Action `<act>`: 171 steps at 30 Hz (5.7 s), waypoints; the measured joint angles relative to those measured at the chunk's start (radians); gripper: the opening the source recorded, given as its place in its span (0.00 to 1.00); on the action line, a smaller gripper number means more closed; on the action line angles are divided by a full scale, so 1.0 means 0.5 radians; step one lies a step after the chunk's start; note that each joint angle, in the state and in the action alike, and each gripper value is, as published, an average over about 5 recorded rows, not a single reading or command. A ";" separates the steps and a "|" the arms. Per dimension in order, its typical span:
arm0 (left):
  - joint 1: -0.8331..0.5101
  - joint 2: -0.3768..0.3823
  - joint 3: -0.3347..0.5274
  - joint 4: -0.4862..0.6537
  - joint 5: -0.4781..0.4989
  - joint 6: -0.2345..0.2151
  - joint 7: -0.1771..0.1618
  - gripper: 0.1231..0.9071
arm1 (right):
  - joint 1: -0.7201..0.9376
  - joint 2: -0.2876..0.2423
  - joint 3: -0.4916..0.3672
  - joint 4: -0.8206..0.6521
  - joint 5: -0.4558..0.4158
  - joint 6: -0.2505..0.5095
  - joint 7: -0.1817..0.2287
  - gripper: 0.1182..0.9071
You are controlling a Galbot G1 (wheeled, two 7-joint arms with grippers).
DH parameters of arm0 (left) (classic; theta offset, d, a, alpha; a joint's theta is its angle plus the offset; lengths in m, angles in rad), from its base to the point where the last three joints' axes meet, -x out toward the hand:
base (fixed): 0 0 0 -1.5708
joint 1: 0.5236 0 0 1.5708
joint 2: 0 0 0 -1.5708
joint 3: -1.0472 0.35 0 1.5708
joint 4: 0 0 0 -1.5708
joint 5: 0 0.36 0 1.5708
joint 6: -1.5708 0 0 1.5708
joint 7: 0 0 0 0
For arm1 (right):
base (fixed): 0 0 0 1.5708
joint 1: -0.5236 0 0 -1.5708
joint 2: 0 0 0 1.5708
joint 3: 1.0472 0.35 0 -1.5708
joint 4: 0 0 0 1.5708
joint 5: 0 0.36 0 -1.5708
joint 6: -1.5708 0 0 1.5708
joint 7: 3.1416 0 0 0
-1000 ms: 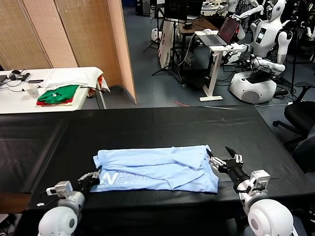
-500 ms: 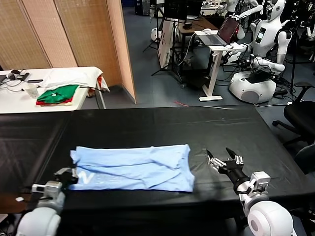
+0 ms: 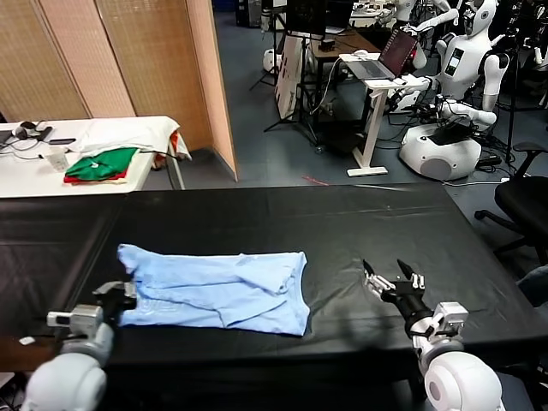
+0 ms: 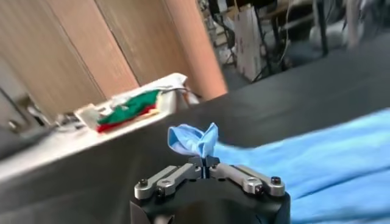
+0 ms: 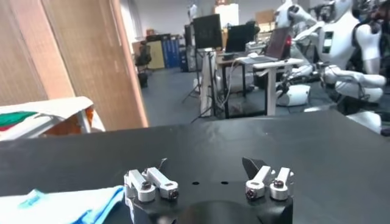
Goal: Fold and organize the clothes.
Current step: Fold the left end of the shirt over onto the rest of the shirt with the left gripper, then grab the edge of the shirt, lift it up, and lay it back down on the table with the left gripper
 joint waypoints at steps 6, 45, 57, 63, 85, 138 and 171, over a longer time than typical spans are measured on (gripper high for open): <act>-0.098 -0.237 0.289 -0.040 -0.189 0.070 -0.044 0.06 | -0.089 0.055 0.046 0.039 -0.082 0.030 -0.017 1.00; -0.378 -0.804 0.860 0.310 -0.242 0.007 -0.062 0.06 | -0.195 0.138 -0.017 0.059 -0.215 0.031 -0.058 1.00; -0.409 -0.847 0.804 0.306 -0.426 -0.005 -0.033 0.78 | -0.152 0.040 -0.202 0.029 -0.279 0.010 -0.136 1.00; -0.413 -0.738 0.704 0.181 -0.325 -0.070 0.012 0.99 | -0.083 -0.070 -0.434 0.057 -0.184 -0.059 -0.123 1.00; -0.182 -0.421 0.213 0.188 0.010 -0.300 0.185 1.00 | -0.005 -0.016 -0.721 -0.008 -0.627 -0.273 -0.030 1.00; -0.054 0.007 -0.138 0.235 -0.084 -0.321 0.177 0.06 | -0.149 -0.025 -0.221 0.201 -0.240 -0.104 -0.030 1.00; -0.008 -0.283 0.502 0.110 0.462 -0.375 0.092 0.14 | -0.069 -0.048 -0.289 0.070 0.251 -0.307 0.030 1.00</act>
